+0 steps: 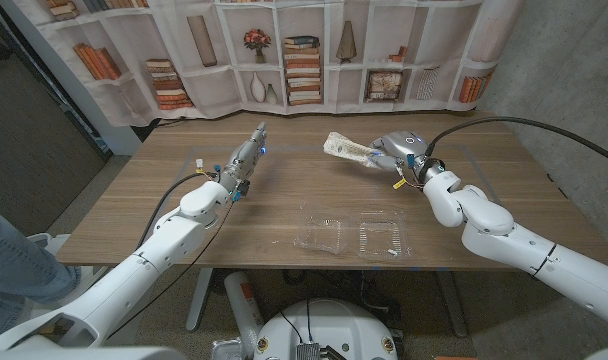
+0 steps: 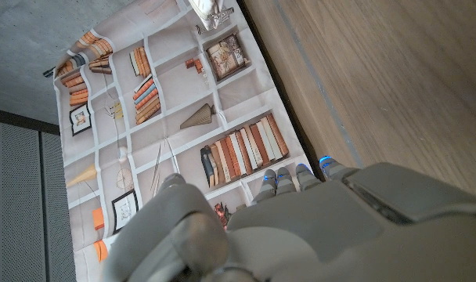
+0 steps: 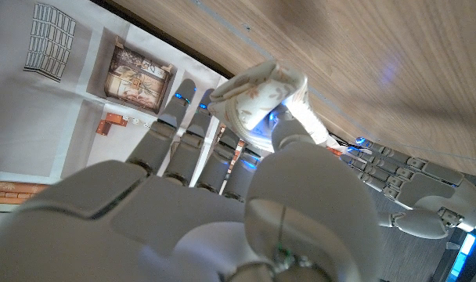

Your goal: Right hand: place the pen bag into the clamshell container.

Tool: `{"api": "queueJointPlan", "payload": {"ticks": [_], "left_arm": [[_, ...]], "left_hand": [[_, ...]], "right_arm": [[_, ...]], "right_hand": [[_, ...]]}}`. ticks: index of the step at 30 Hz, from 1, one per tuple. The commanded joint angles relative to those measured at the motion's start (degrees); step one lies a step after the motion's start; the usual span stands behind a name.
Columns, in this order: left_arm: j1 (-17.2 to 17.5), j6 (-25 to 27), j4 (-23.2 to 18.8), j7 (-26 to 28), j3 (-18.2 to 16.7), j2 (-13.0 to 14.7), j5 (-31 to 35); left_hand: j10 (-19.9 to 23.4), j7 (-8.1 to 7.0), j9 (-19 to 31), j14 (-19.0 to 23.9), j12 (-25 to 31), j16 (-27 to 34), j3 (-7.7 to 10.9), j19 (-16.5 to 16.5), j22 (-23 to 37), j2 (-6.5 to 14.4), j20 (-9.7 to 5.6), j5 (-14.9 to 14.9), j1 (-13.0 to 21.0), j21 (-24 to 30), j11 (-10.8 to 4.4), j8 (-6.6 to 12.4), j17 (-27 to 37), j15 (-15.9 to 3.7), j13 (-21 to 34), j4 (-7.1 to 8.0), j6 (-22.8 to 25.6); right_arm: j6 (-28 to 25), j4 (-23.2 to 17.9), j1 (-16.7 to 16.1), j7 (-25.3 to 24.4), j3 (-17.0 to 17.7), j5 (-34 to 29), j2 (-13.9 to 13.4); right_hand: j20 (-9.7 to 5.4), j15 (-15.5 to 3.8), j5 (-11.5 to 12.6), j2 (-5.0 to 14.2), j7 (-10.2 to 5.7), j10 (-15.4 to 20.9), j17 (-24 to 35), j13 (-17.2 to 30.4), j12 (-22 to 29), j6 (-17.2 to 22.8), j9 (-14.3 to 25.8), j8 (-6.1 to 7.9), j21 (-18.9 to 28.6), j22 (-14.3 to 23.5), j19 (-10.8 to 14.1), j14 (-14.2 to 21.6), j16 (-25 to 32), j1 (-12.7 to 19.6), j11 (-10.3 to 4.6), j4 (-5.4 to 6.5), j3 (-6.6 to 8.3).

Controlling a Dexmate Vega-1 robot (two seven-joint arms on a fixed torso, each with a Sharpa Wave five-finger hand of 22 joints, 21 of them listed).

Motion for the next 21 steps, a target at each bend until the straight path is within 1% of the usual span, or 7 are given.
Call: {"api": "queueJointPlan", "payload": {"ticks": [1,21], "left_arm": [[0.2,0.0,-0.6,0.1,-0.2,0.3,0.1],[-0.7,0.1,0.4,-1.0,-0.2,0.2,-0.3]], "left_hand": [[-0.1,-0.11,0.1,-2.6,-0.1,-0.1,-0.27,-6.4,0.3,0.5,0.18,0.0,0.1,-0.2,-0.11,-0.06,0.2,0.27,0.3,0.03,0.1],[0.0,-0.05,0.1,-2.7,-0.1,-0.1,-0.37,-6.5,0.3,0.7,0.14,-0.1,0.3,-0.2,-0.05,-0.07,0.2,0.28,0.3,0.0,0.1]], "right_arm": [[0.1,-1.7,-2.3,-2.5,1.4,0.6,-1.3],[0.1,-4.8,-6.3,-6.1,3.4,1.4,-3.6]], "right_hand": [[-0.15,-7.62,-0.2,-0.05,-0.01,0.2,0.2,0.1,-0.1,0.8,0.2,-0.19,-0.1,0.2,-0.1,0.0,-0.1,0.7,-0.03,0.06,0.38],[-0.19,-7.61,-0.2,-0.09,-0.01,0.5,0.2,0.1,-0.4,1.4,0.3,-0.34,-0.2,0.2,-0.1,0.0,-0.1,0.9,-0.04,0.06,0.4]]}}
